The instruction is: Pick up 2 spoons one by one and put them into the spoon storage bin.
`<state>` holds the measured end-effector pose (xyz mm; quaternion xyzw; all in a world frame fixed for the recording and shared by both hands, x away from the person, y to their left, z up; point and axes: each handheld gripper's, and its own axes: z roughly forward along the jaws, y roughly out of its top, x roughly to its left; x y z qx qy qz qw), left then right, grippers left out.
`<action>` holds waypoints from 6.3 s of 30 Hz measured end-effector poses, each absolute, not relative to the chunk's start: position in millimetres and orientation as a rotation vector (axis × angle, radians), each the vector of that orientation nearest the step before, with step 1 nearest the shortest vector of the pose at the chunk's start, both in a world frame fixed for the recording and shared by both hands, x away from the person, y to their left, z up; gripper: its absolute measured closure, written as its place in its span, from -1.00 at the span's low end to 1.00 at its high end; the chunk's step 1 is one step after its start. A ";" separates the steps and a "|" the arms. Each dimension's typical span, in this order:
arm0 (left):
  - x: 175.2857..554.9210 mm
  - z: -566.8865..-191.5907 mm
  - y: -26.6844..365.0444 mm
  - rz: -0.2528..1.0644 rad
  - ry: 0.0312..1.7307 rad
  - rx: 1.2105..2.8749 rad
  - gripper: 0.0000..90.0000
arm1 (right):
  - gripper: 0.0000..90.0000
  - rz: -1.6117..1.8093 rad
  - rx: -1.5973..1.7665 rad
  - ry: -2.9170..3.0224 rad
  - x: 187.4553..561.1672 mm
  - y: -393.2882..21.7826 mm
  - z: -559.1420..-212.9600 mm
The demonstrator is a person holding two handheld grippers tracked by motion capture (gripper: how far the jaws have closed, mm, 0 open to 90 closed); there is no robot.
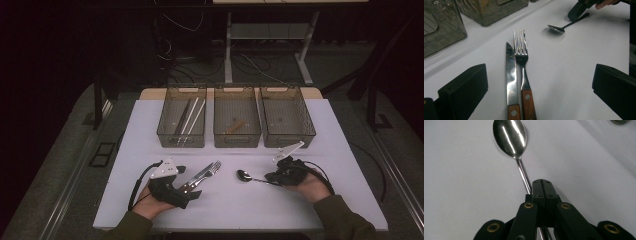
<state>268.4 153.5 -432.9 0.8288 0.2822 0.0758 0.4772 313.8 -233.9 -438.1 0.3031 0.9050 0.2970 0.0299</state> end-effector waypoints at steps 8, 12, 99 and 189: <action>268.4 -433.1 153.4 0.191 0.689 2.031 -1.00 | 0.65 1.027 0.934 2.744 315.3 -234.5 -437.2; 268.0 -432.4 153.7 0.190 0.686 2.029 -1.00 | 0.27 1.126 0.955 2.723 316.3 -229.4 -436.5; 266.5 -432.5 149.6 0.193 0.657 2.059 -1.00 | 1.00 0.985 0.342 2.867 306.7 -189.6 -436.2; 271.7 -434.2 156.0 0.213 0.638 2.030 -1.00 | 1.00 1.369 1.245 2.174 478.8 -156.5 -341.7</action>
